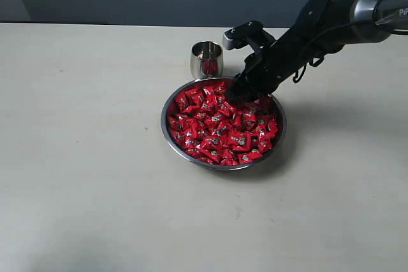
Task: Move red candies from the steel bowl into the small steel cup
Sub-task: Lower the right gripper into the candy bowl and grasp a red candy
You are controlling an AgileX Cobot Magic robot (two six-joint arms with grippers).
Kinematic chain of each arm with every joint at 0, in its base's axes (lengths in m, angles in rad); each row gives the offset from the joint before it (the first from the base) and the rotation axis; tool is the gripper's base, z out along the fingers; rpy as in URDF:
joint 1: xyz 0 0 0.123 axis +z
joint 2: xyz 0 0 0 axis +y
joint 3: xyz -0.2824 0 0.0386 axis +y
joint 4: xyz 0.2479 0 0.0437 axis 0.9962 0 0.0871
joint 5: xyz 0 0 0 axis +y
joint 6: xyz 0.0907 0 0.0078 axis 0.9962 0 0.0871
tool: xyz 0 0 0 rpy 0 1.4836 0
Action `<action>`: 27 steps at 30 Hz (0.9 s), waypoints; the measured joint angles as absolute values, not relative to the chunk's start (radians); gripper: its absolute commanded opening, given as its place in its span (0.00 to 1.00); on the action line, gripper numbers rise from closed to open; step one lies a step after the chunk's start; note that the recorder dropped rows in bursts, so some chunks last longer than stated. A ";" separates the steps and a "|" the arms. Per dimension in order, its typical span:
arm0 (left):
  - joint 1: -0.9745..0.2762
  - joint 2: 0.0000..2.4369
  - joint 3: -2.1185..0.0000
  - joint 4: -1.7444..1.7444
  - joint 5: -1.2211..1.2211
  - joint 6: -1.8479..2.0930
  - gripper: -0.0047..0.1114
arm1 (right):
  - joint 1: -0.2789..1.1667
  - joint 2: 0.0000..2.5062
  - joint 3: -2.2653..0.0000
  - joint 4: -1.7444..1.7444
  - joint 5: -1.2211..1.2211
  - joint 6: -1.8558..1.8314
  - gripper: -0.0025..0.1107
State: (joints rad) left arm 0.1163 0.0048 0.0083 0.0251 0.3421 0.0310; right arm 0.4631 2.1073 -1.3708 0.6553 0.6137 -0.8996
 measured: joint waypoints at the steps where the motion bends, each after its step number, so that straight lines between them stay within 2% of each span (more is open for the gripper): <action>1: 0.116 0.005 0.008 0.025 0.342 0.031 0.04 | 0.463 2.107 -1.373 0.655 0.606 -0.900 0.02; 17: 0.116 0.005 0.008 0.025 0.342 0.031 0.04 | 0.463 2.082 -1.374 0.655 0.610 -0.902 0.02; 19: 0.116 0.005 0.008 0.025 0.342 0.031 0.04 | 0.463 2.077 -1.374 0.655 0.610 -0.902 0.08; 20: 0.116 0.005 0.008 0.025 0.342 0.031 0.04 | 0.463 2.077 -1.374 0.655 0.610 -0.902 0.14; 22: 0.116 0.005 0.008 0.025 0.342 0.031 0.04 | 0.463 2.077 -1.374 0.655 0.610 -0.902 0.30; 23: 0.116 0.005 0.008 0.025 0.342 0.031 0.04 | 0.463 2.079 -1.374 0.655 0.610 -0.902 0.42; 24: 0.116 0.005 0.008 0.025 0.342 0.031 0.04 | 0.463 2.081 -1.374 0.655 0.610 -0.902 0.48; 25: 0.116 0.005 0.008 0.025 0.342 0.031 0.04 | 0.463 2.084 -1.374 0.655 0.612 -0.902 0.52; 27: 0.116 0.005 0.008 0.025 0.342 0.031 0.04 | 0.463 2.090 -1.374 0.655 0.612 -0.902 0.48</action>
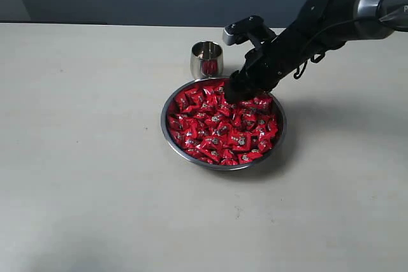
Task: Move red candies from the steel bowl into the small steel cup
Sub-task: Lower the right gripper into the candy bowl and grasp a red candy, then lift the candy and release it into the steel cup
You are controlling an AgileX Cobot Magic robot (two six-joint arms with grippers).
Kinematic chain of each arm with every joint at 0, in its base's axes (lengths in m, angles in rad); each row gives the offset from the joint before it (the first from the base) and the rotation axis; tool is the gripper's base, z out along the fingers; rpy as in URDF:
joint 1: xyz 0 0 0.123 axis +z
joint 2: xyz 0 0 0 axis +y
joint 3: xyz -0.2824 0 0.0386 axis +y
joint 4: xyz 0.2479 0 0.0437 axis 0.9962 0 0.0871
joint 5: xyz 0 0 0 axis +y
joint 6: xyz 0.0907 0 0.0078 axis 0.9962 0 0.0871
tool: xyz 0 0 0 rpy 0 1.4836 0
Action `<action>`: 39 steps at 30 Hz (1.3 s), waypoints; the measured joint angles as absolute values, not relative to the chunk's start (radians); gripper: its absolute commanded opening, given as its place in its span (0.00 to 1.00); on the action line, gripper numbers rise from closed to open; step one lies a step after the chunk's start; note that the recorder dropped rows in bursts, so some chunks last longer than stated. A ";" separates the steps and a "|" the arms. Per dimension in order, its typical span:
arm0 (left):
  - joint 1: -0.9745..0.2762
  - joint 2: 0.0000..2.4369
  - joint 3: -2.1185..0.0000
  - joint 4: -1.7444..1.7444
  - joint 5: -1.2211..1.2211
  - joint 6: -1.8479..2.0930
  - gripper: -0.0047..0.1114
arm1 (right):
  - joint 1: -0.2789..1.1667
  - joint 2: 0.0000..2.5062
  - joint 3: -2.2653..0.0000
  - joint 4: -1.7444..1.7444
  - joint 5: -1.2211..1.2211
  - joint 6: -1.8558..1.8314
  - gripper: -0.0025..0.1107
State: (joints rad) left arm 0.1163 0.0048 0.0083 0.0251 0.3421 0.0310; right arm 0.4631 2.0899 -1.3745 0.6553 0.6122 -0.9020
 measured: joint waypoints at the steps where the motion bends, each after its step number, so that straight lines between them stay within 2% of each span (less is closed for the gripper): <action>1: 0.116 0.005 0.008 0.025 0.342 0.031 0.04 | 0.463 2.092 -1.374 0.655 0.612 -0.902 0.44; 2: 0.116 0.005 0.008 0.025 0.342 0.031 0.04 | 0.463 2.092 -1.374 0.655 0.612 -0.902 0.38; 5: 0.116 0.005 0.008 0.025 0.342 0.031 0.04 | 0.463 2.093 -1.374 0.655 0.614 -0.902 0.28; 12: 0.116 0.005 0.008 0.025 0.342 0.031 0.04 | 0.463 2.131 -1.374 0.668 0.616 -0.902 0.27; 14: 0.116 0.005 0.008 0.025 0.342 0.031 0.04 | 0.463 2.137 -1.374 0.671 0.616 -0.902 0.18; 16: 0.116 0.005 0.008 0.025 0.342 0.031 0.04 | 0.463 2.139 -1.374 0.671 0.618 -0.902 0.01; 39: 0.116 0.005 0.008 0.025 0.342 0.031 0.04 | 0.463 1.939 -1.374 0.698 0.644 -0.902 0.02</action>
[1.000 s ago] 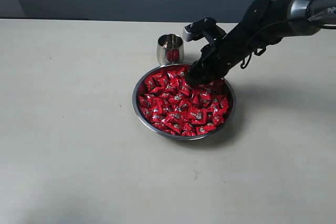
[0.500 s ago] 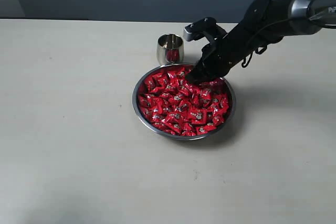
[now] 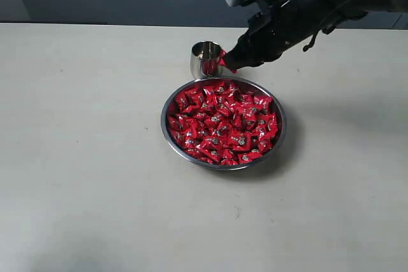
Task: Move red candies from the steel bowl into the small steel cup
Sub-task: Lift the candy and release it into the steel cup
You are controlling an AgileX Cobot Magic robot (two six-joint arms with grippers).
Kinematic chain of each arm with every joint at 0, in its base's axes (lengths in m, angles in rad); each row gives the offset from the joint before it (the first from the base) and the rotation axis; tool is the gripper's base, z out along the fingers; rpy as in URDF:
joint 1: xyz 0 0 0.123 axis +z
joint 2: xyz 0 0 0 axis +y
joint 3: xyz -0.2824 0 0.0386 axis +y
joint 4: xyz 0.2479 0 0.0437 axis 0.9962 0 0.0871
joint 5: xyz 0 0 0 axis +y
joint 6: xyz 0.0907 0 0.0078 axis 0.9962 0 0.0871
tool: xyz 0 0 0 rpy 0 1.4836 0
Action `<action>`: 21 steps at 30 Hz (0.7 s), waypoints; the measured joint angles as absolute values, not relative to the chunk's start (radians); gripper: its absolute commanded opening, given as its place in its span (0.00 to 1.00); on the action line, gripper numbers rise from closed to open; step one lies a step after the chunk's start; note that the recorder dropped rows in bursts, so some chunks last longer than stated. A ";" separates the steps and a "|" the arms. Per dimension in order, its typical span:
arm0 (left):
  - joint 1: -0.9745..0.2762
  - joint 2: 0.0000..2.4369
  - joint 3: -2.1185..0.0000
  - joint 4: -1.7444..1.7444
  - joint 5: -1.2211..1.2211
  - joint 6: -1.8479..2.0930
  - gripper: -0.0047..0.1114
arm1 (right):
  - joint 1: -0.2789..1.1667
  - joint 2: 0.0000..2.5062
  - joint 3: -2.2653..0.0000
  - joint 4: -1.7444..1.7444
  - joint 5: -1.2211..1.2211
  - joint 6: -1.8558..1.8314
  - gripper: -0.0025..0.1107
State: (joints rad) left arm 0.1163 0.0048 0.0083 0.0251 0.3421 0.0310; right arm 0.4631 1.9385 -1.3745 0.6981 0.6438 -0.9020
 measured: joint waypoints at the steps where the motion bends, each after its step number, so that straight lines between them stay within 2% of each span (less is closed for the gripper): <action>1: 0.116 0.005 0.008 0.025 0.342 0.031 0.04 | 0.463 1.937 -1.379 0.713 0.644 -0.902 0.02; 7: 0.116 0.005 0.008 0.025 0.342 0.031 0.04 | 0.463 1.993 -1.502 0.741 0.648 -0.902 0.02; 15: 0.116 0.005 0.008 0.025 0.342 0.031 0.04 | 0.463 2.230 -1.793 0.721 0.648 -0.868 0.02; 21: 0.116 0.005 0.008 0.025 0.342 0.031 0.04 | 0.463 2.310 -1.859 0.709 0.639 -0.854 0.02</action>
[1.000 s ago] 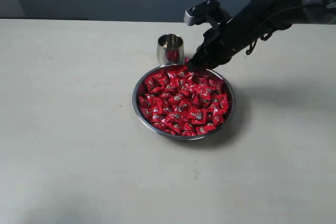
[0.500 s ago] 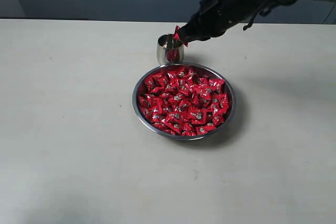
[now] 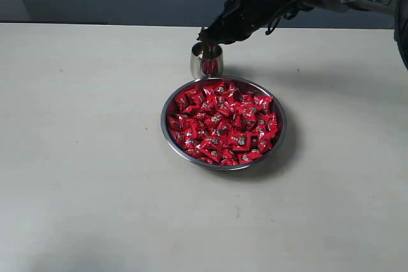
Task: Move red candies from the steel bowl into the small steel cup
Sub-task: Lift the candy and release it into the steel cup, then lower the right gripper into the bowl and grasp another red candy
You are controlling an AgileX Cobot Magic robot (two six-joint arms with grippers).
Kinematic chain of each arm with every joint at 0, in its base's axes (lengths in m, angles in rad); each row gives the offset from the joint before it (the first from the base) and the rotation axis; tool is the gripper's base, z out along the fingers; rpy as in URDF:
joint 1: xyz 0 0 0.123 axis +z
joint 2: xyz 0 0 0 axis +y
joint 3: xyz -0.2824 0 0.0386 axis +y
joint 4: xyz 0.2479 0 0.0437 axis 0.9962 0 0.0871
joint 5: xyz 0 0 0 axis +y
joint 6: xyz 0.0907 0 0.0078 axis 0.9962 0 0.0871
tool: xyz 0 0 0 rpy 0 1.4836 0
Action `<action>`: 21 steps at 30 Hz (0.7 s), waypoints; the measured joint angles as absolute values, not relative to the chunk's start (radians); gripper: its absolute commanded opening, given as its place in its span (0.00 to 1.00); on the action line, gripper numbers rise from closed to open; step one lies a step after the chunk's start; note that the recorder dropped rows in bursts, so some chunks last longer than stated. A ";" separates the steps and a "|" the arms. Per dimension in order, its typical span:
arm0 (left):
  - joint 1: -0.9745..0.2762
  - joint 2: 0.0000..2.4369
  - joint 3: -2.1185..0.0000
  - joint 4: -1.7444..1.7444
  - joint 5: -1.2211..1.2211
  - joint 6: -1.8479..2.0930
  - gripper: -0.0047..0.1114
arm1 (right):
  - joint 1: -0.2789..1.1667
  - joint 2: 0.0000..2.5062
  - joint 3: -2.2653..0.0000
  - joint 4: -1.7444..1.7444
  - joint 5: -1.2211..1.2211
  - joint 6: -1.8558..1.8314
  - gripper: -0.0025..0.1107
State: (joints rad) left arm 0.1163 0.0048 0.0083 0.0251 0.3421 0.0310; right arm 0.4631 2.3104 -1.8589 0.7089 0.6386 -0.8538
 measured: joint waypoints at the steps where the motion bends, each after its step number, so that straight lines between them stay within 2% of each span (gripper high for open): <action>1: 0.116 0.005 0.008 0.025 0.342 0.031 0.04 | 0.463 2.319 -1.864 0.707 0.634 -0.848 0.02; 3: 0.116 0.005 0.008 0.025 0.342 0.031 0.04 | 0.463 2.332 -1.874 0.705 0.624 -0.842 0.03; 5: 0.116 0.005 0.008 0.025 0.342 0.031 0.04 | 0.463 2.337 -1.875 0.703 0.616 -0.840 0.09; 10: 0.116 0.005 0.008 0.025 0.342 0.031 0.04 | 0.463 2.346 -1.875 0.699 0.612 -0.838 0.38; 21: 0.116 0.005 0.008 0.025 0.342 0.031 0.04 | 0.463 2.259 -1.876 0.690 0.733 -0.833 0.39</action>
State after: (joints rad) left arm 0.1163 0.0048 0.0083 0.0251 0.3421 0.0310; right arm 0.4631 2.2595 -1.8757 0.6898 0.7326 -0.8332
